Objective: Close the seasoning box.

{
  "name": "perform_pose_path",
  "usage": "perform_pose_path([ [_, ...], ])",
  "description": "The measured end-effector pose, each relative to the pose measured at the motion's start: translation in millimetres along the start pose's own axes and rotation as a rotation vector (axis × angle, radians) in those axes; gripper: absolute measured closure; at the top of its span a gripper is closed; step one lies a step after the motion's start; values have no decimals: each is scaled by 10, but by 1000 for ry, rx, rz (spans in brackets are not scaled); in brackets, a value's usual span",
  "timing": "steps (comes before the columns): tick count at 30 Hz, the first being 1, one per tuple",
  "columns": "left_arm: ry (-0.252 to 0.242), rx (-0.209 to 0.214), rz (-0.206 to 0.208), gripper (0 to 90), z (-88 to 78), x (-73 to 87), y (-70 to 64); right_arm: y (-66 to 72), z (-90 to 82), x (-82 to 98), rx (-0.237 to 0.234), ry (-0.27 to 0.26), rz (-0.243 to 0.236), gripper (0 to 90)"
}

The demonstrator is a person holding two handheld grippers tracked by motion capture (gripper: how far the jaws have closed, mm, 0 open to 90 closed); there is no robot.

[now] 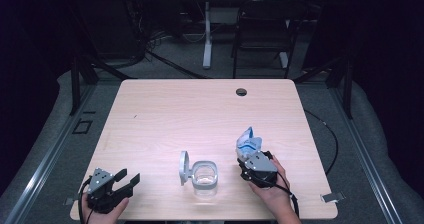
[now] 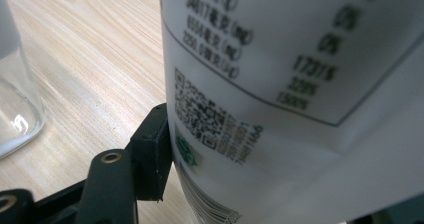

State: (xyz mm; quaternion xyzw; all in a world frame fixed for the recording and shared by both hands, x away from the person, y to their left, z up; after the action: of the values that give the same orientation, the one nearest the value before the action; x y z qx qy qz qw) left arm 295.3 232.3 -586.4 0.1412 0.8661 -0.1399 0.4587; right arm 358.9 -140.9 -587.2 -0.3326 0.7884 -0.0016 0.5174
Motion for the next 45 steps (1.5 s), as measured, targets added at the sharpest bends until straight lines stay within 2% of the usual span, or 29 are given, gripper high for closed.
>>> perform_pose_path([
  [13, -1, 0, 0, 466, 2, -3, 1, 66, -37, -59, 12, 1, -78, 387],
  [19, -3, 2, 3, 465, 9, -7, -2, 98, -57, -88, 5, -5, -93, 387],
  [23, -9, -1, -2, 465, -11, -23, 19, 117, -75, -115, 3, 2, -120, 387],
  [30, -8, -6, -5, 465, -12, -18, 39, 108, -99, -218, 14, -12, -130, 387],
  [37, -1, -8, -3, 466, -6, -7, 58, 119, -124, -231, 37, 17, -215, 388],
  [45, -2, -10, -11, 465, 3, 1, 71, 178, -136, -218, 55, 4, -257, 390],
])
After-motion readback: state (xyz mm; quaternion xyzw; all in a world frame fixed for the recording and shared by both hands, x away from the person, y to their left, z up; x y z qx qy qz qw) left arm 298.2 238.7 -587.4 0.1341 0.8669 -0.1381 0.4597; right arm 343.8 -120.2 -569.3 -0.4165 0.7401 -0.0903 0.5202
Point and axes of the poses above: each handheld gripper's, and its own axes: z roughly forward along the jaws, x roughly out of its underside, y roughly to its left, the point moved 9 cm from there along z, roughly forward along the jaws, and after that the axes turned 1 degree about -x, right-handed, at the moved point
